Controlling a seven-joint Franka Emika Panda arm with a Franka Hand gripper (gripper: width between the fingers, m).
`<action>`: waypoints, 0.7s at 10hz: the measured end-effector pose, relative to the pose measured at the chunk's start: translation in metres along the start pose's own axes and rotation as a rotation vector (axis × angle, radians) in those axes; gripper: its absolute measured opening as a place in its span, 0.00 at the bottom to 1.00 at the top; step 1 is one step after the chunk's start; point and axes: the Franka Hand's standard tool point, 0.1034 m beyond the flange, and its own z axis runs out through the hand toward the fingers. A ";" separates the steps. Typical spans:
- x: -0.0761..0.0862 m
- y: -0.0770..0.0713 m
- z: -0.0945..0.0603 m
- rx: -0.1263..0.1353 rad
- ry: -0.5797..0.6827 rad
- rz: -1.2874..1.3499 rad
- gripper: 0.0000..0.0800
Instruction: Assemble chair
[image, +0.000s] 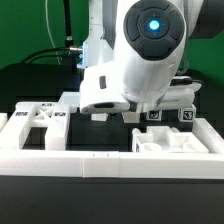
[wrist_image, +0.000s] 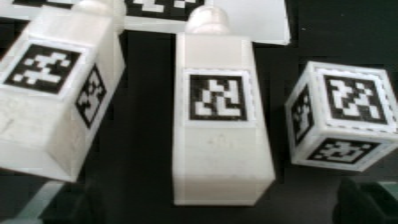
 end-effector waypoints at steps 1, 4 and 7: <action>0.000 0.000 0.005 0.002 -0.007 0.004 0.81; -0.002 0.000 0.017 -0.001 -0.021 0.021 0.81; -0.002 0.000 0.020 -0.001 -0.025 0.014 0.60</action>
Offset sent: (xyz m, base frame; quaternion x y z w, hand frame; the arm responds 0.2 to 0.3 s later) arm -0.0136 0.0012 -0.0032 -0.0017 0.0014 0.0096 1.0000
